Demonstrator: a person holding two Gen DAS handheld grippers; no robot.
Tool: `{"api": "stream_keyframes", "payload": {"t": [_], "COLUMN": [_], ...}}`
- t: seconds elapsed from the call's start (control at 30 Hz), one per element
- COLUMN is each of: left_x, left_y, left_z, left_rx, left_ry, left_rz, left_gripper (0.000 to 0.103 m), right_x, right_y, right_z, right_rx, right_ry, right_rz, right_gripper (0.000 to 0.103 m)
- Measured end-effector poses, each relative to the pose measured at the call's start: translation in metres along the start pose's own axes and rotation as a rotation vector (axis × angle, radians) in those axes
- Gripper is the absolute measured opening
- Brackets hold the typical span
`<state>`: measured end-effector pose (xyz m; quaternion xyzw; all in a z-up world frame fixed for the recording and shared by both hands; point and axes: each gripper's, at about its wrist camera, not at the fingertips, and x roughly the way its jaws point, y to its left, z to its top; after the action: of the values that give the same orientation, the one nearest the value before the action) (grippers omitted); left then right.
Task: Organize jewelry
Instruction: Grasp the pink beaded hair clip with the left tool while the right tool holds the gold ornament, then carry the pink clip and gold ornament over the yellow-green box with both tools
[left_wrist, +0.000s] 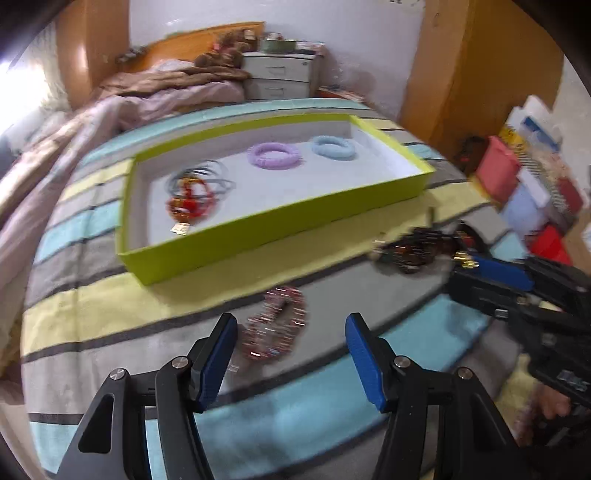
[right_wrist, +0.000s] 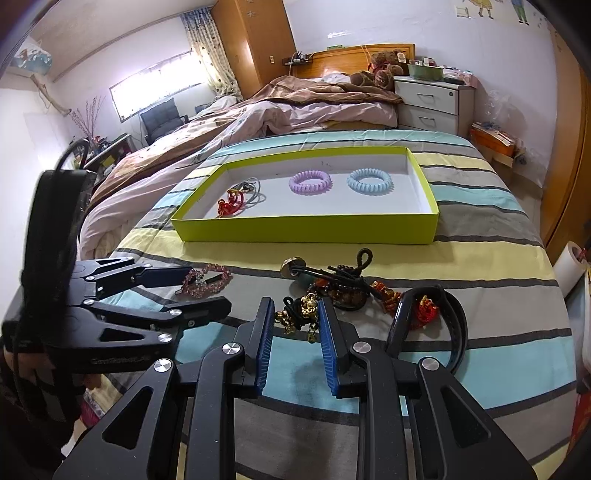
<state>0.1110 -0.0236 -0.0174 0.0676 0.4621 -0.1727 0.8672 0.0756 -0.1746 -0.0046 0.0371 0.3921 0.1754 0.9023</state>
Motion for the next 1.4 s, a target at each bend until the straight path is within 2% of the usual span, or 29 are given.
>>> {"api": "stream_keyframes", "payload": {"t": [0.03,0.07,0.3,0.33,0.4,0.53,0.63,0.7,0.73,1.07,1.4], "left_x": [0.002,0.002,0.002,0.002,0.003,0.002,0.001,0.001,0.001,-0.004,-0.012], "left_y": [-0.002,-0.003,-0.006,-0.005,-0.005,-0.005,-0.005,-0.005,-0.005,0.004,0.018], "left_z": [0.000,0.001,0.002,0.003,0.005,0.003,0.003,0.002,0.002,-0.005,-0.008], "left_rx": [0.024,0.046,0.099,0.098,0.082,0.067,0.063,0.053,0.047,-0.044,-0.121], "left_ry": [0.002,-0.005,-0.009,-0.007,-0.001,-0.008,-0.006,-0.006,-0.007,-0.033,-0.066], "left_rz": [0.044,0.054,0.073,0.065,0.026,0.010,0.000,-0.009,-0.012,-0.056,-0.076], "left_gripper": [0.060,0.061,0.060,0.058,0.047,0.043,0.034,0.025,0.024,0.018,0.018], "right_x": [0.000,-0.001,-0.001,0.000,0.001,0.002,0.002,0.002,0.003,0.004,0.003], "right_y": [-0.001,-0.001,-0.004,-0.003,-0.003,-0.002,-0.003,-0.003,-0.003,-0.003,-0.003], "right_z": [0.000,0.000,0.000,0.000,0.000,0.000,0.000,0.000,0.000,0.001,0.004], "right_rx": [0.000,-0.001,0.002,0.002,0.001,0.001,0.002,0.002,0.002,0.002,0.000], "right_ry": [-0.001,-0.001,0.000,0.001,0.003,0.005,0.005,0.006,0.007,0.004,-0.001], "right_rz": [0.001,0.001,0.007,0.008,0.013,0.016,0.016,0.016,0.015,0.014,0.014], "right_gripper": [0.025,0.025,0.025,0.025,0.025,0.025,0.025,0.025,0.025,0.025,0.025]}}
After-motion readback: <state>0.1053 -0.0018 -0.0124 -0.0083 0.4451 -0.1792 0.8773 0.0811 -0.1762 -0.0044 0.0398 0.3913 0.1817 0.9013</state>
